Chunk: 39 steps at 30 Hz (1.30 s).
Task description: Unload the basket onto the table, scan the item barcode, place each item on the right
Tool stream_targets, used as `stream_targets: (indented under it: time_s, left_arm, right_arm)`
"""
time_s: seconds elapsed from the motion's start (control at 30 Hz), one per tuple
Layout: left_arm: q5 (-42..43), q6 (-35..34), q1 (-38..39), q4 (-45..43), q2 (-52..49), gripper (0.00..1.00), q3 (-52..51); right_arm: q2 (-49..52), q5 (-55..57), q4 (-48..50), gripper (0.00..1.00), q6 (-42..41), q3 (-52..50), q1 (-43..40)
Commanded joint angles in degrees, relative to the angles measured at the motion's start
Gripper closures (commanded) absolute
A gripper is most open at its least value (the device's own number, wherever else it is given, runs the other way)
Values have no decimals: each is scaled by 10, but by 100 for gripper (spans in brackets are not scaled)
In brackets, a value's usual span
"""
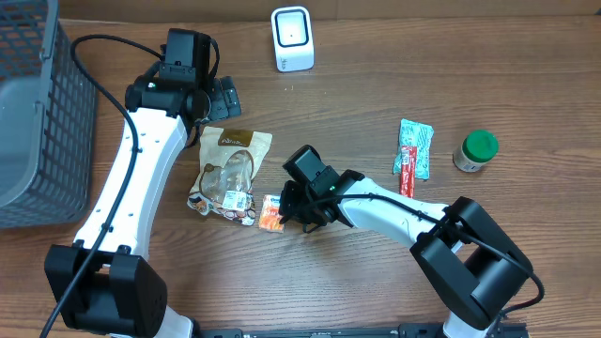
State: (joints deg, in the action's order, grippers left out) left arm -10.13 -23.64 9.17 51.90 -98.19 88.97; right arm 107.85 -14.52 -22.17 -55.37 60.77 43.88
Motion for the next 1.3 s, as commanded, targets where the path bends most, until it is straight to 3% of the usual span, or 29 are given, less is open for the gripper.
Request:
stream_targets:
  time_s: [0.0,0.3,0.77,1.07,1.27]
  left_arm:
    - [-4,-4,2,-1,1,0,8]
    - [-4,-4,2,-1,1,0,8]
    - [-4,-4,2,-1,1,0,8]
    - [-4,-4,2,-1,1,0,8]
    - [-4,-4,1,-1,1,0,8]
  right_arm:
    - [23,-29,-11,96,19,-19,-7]
    - [20,-201,0,96,143,-19,-71]
    - [-2,-755,53,96,500,-19,-141]
    - [-12,-754,-66,96,587,-19,-199]
    - [-89,-755,-193,96,677,-19,-237]
